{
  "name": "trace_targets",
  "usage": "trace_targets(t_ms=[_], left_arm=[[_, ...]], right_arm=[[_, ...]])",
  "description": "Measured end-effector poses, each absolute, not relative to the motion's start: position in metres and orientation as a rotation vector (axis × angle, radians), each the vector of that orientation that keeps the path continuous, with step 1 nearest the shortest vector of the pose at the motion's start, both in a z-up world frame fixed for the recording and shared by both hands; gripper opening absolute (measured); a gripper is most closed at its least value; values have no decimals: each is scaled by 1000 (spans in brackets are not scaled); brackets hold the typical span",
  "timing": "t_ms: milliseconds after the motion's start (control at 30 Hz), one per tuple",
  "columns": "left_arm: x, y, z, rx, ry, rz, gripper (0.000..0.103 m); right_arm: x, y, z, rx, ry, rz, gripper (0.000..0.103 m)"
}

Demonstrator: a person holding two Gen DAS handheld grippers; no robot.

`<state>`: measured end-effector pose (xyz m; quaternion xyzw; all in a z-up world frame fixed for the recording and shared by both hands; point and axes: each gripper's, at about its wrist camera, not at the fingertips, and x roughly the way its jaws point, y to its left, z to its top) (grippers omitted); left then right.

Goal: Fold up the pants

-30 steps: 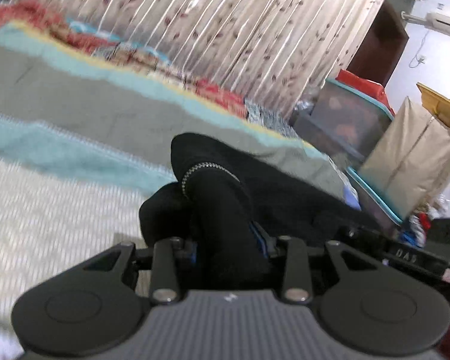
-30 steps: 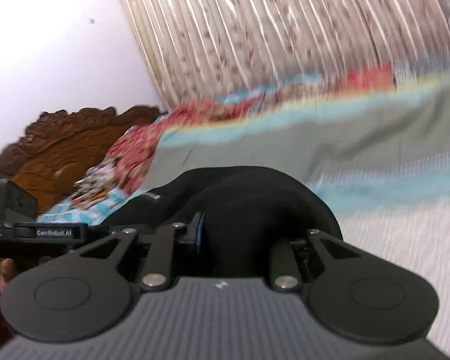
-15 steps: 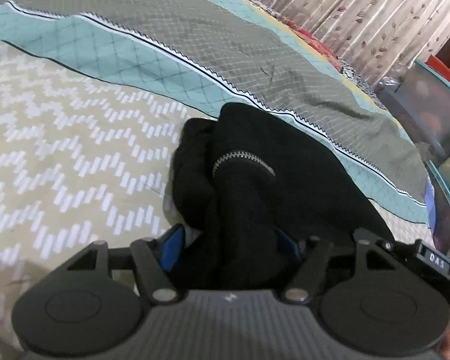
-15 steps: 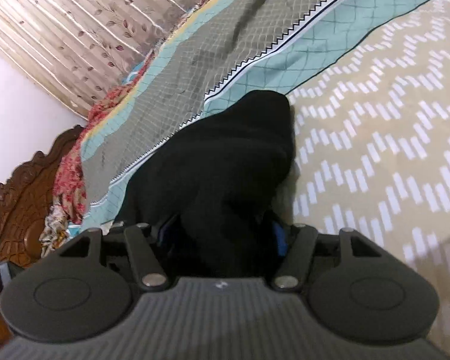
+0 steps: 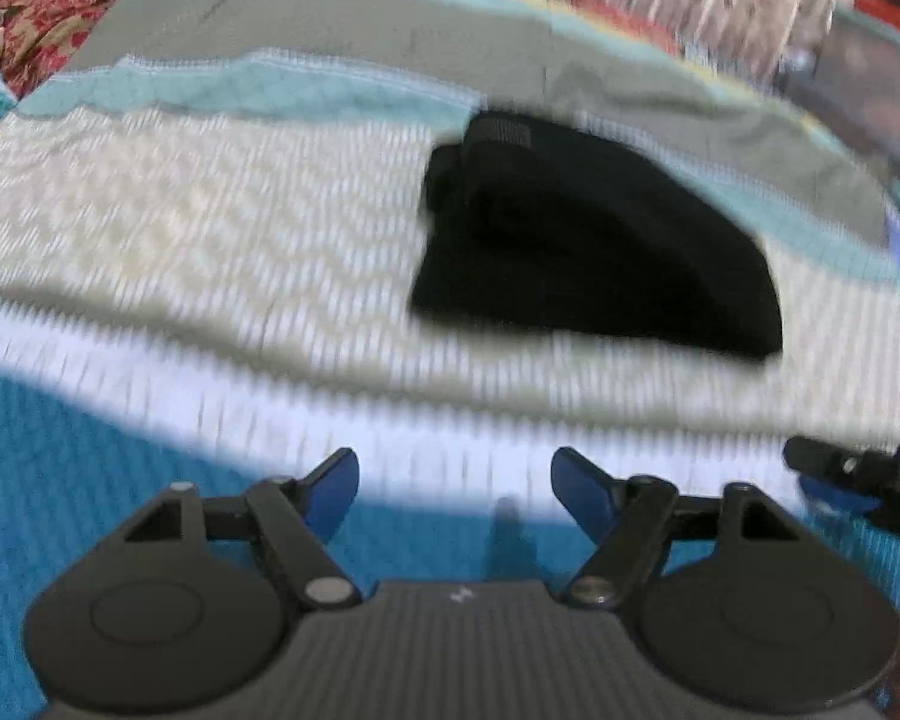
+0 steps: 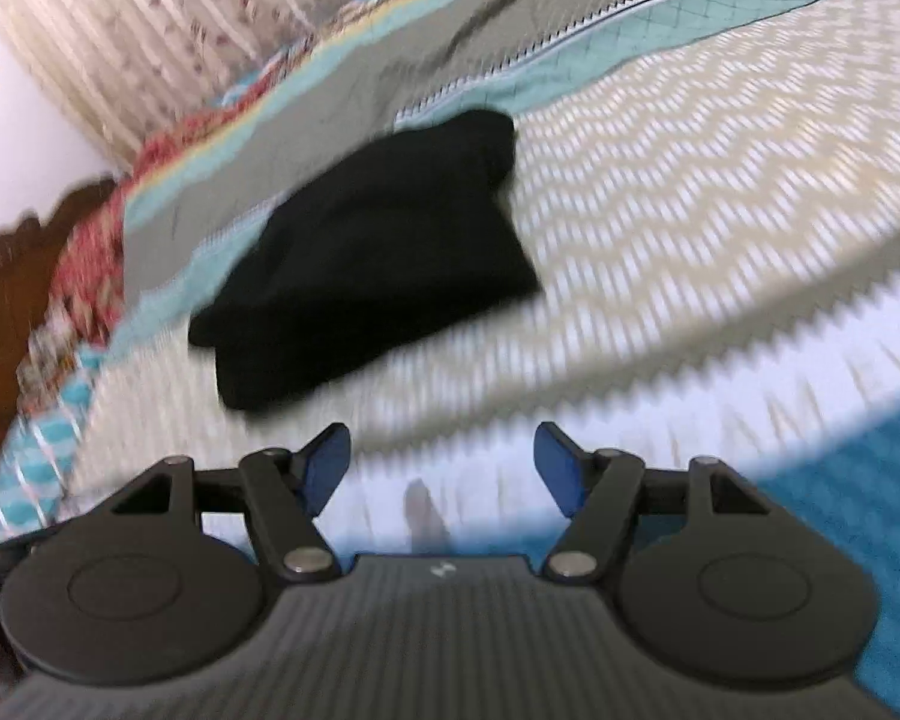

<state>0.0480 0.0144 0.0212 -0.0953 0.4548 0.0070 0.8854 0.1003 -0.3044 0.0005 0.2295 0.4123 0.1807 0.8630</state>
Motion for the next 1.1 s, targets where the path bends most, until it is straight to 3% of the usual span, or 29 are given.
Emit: trace_targets(t_ms=[167, 267, 500, 867, 1100], left_arm=[[3, -7, 11, -146, 1032, 43, 73], [-19, -17, 10, -109, 1042, 63, 78], [-55, -32, 3, -53, 1052, 86, 103], [-74, -34, 4, -38, 1056, 90, 103], [-71, -33, 2, -49, 1060, 92, 103]], right_arm=[[35, -302, 0, 415, 878, 364, 71], [2, -303, -2, 391, 890, 356, 74], [-39, -303, -3, 396, 914, 299, 86], [-40, -301, -9, 423, 955, 293, 103], [-41, -303, -11, 443, 951, 305, 103]])
